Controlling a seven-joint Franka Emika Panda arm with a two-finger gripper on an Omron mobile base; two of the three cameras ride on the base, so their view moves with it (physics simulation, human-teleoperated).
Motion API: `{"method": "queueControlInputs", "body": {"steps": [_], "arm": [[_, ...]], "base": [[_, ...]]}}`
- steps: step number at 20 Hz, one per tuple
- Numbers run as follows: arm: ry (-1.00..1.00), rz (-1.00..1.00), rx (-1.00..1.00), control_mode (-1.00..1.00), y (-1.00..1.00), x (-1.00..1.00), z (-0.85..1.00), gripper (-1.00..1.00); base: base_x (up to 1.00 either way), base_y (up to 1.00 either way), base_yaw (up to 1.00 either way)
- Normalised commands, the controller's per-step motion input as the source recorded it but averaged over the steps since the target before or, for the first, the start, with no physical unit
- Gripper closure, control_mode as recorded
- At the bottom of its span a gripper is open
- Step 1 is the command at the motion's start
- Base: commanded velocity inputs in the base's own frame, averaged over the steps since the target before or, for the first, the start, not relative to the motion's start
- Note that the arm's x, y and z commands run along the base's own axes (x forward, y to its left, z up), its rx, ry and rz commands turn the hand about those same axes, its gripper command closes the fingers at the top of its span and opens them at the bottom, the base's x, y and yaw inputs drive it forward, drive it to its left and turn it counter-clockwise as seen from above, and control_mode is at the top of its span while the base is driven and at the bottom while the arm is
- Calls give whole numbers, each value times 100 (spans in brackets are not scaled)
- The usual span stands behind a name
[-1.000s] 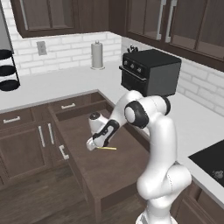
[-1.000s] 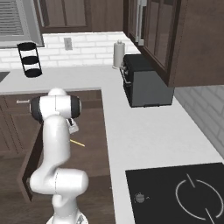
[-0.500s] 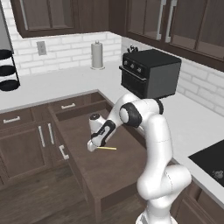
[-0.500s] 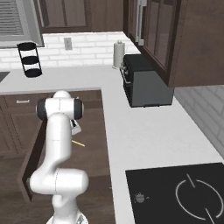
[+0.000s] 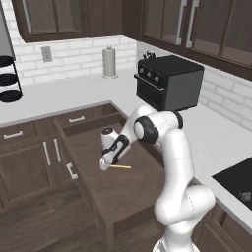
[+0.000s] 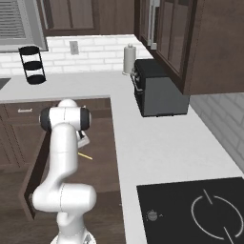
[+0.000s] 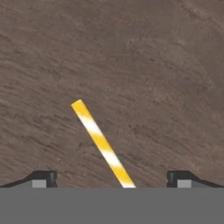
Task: Take a straw from the drawer in front and place it inside the glass cup on the dining counter.
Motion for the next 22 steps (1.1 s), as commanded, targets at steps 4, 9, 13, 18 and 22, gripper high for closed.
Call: {"method": "queueControlInputs", "body": {"steps": [4, 9, 13, 18, 22], "arm": [[1, 2, 0, -100, -12, 0, -19, -100], [2, 2, 0, -100, -3, 9, -35, -100], [3, 2, 0, -100, 0, 29, -39, -100], [5, 2, 0, -100, -1, 28, -43, -100], [12, 1, 0, -100, -1, 1, -61, 100]], "base": [[0, 0, 0], [0, 0, 0], [0, 0, 0], [0, 0, 0], [0, 0, 0]]}}
